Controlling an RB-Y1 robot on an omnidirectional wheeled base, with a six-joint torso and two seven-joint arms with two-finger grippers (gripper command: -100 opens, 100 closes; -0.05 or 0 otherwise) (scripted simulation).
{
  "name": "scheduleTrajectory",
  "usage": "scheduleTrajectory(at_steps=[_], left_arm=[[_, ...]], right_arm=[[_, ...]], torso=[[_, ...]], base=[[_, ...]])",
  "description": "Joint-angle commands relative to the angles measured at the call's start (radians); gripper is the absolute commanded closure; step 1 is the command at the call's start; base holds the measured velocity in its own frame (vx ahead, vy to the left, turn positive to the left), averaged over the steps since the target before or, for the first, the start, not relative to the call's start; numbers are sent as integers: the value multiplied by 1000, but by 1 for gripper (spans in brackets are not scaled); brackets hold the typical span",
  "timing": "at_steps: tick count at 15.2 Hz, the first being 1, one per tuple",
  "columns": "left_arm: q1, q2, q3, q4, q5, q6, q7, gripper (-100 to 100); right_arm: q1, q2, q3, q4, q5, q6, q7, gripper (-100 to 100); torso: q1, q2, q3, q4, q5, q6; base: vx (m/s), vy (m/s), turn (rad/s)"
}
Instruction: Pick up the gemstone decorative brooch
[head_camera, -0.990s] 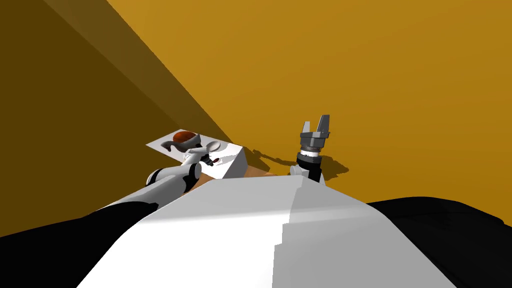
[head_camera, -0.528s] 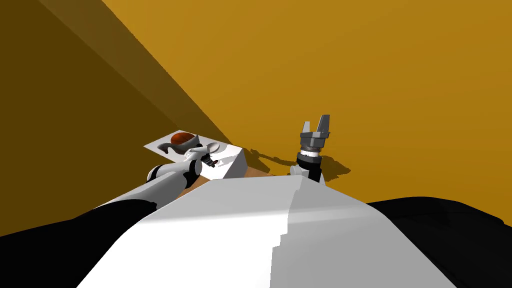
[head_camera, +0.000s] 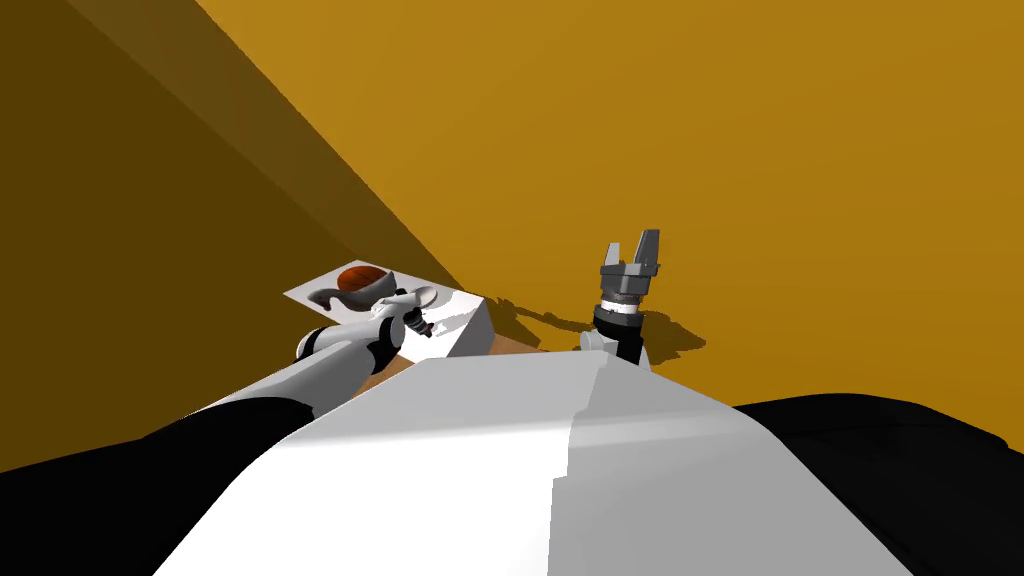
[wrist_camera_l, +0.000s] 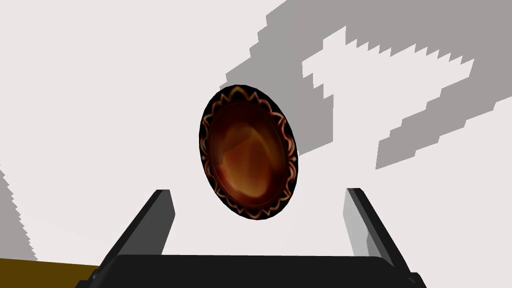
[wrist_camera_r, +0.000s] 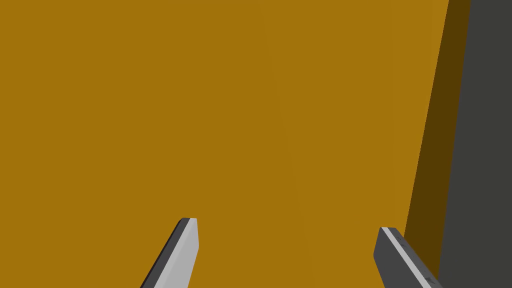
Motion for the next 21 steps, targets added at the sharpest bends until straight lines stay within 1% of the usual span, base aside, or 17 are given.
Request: scheduleTrajectory(at_steps=[1, 4, 5, 8, 9, 10, 14, 15, 16, 18, 20, 21], left_arm=[[28, -11, 1, -23, 2, -13, -1, -100], [28, -11, 1, -23, 2, -13, -1, -100], [48, -23, 1, -15, 3, -47, -6, -100], [48, -23, 1, -15, 3, -47, -6, -100], [57, -23, 2, -42, 4, -30, -4, -100], [57, -24, 2, -42, 4, -31, -4, 100], [57, -22, 2, -43, 4, -31, -4, 100], [48, -23, 1, -15, 3, -47, -6, 100], [28, -11, 1, -23, 2, -13, -1, 100], [20, -7, 1, -27, 1, 0, 1, 100], [20, -7, 1, -27, 1, 0, 1, 100], [12, -3, 1, -31, 1, 13, 2, 100]], right_arm=[[0, 0, 0, 0, 0, 0, 0, 0], [0, 0, 0, 0, 0, 0, 0, 0], [0, 0, 0, 0, 0, 0, 0, 0], [0, 0, 0, 0, 0, 0, 0, 0], [0, 0, 0, 0, 0, 0, 0, 0], [0, 0, 0, 0, 0, 0, 0, 0], [0, 0, 0, 0, 0, 0, 0, 0], [0, 0, 0, 0, 0, 0, 0, 0], [0, 0, 0, 0, 0, 0, 0, 0], [0, 0, 0, 0, 0, 0, 0, 0], [0, 0, 0, 0, 0, 0, 0, 0], [0, 0, 0, 0, 0, 0, 0, 0]], torso=[[0, 0, 0, 0, 0, 0], [0, 0, 0, 0, 0, 0], [1, 1, 1, 0, 0, 0], [0, 0, 0, -1, 1, -1], [1, 1, 0, -1, 1, -1], [2, 1, 0, -1, 2, -1], [3, -1, -2, -2, 4, 1], [4, -1, -2, -2, 4, 0], [4, -2, -3, -3, 4, 0], [5, -2, -2, -2, 4, 1], [5, -2, -2, -2, 4, 1], [5, -2, -2, -2, 4, 1]], base=[[17, -17, 55], [2, -3, 8], [0, 0, 0], [8, -9, 28], [0, 0, 0], [0, 0, 0], [0, 0, 0], [20, 7, 1], [-7, 3, -18], [-15, 16, -50], [-8, 8, -26], [-4, 4, -14]])
